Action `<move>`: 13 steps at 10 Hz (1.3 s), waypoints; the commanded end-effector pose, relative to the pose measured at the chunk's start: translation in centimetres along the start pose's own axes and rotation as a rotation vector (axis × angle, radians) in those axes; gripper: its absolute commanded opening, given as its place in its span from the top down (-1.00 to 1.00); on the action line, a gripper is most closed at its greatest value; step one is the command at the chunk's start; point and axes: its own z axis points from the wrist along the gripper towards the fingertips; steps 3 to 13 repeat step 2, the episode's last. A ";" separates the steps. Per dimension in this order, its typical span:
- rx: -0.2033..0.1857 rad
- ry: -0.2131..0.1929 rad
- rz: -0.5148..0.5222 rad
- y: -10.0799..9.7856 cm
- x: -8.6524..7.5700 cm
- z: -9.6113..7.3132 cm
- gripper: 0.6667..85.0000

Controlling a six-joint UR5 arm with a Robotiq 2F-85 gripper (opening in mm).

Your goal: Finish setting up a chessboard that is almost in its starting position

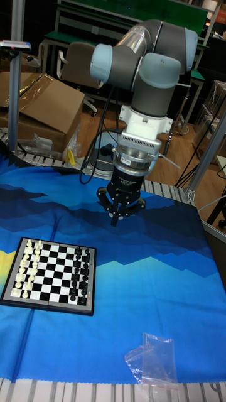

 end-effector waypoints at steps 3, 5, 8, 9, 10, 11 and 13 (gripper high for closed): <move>-0.015 -0.008 -0.018 0.4 -0.9 0.4 0.99; -0.015 -0.008 -0.018 0.4 -0.9 0.4 0.99; -0.015 -0.008 -0.018 0.4 -0.9 0.4 0.99; -0.015 -0.008 -0.018 0.4 -0.9 0.4 0.99; -0.015 -0.008 -0.018 0.4 -0.9 0.4 0.99; -0.015 -0.008 -0.018 0.4 -0.9 0.4 0.99; -0.015 -0.008 -0.018 0.4 -0.9 0.4 0.99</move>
